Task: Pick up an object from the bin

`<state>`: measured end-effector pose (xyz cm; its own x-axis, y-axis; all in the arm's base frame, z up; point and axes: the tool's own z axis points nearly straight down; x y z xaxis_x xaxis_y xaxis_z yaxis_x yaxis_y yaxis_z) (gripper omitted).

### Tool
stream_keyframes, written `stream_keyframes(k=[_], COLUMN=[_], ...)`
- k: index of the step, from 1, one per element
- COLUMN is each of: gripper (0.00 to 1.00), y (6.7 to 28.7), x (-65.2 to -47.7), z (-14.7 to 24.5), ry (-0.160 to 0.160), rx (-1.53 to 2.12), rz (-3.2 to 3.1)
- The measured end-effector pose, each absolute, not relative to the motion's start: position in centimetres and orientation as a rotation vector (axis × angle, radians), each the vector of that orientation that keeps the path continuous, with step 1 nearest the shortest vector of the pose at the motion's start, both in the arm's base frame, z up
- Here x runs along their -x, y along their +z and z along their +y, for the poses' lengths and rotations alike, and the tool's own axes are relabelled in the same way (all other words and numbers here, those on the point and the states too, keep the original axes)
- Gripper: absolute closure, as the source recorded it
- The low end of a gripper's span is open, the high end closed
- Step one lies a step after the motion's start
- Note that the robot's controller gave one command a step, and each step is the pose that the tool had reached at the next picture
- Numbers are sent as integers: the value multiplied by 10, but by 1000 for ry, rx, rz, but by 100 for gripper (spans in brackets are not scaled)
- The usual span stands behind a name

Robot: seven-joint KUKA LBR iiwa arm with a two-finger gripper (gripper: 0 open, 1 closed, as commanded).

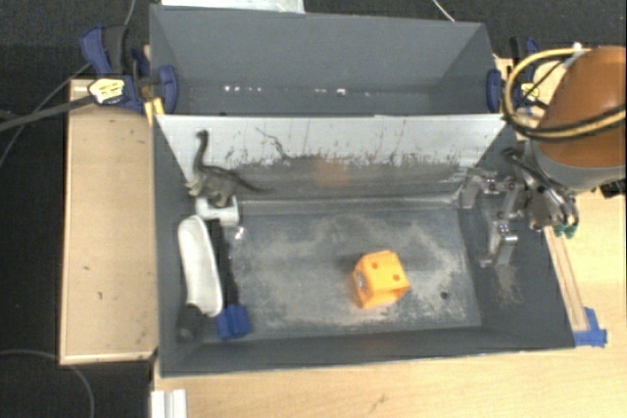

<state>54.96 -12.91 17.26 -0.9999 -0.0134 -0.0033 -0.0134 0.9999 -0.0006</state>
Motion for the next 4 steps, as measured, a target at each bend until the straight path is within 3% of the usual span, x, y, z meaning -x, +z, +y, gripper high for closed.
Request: stream_keyframes(k=[1, 2, 3, 4], gripper=[0, 0, 0, 0], y=[173, 83, 74, 74], x=[-550, -525, -533, -517], z=[-129, -61, -64, -11], ry=[-1, -2, 0, -1], rx=[23, 225, -8, 289], rz=[3138, 3126, 3136, 3120])
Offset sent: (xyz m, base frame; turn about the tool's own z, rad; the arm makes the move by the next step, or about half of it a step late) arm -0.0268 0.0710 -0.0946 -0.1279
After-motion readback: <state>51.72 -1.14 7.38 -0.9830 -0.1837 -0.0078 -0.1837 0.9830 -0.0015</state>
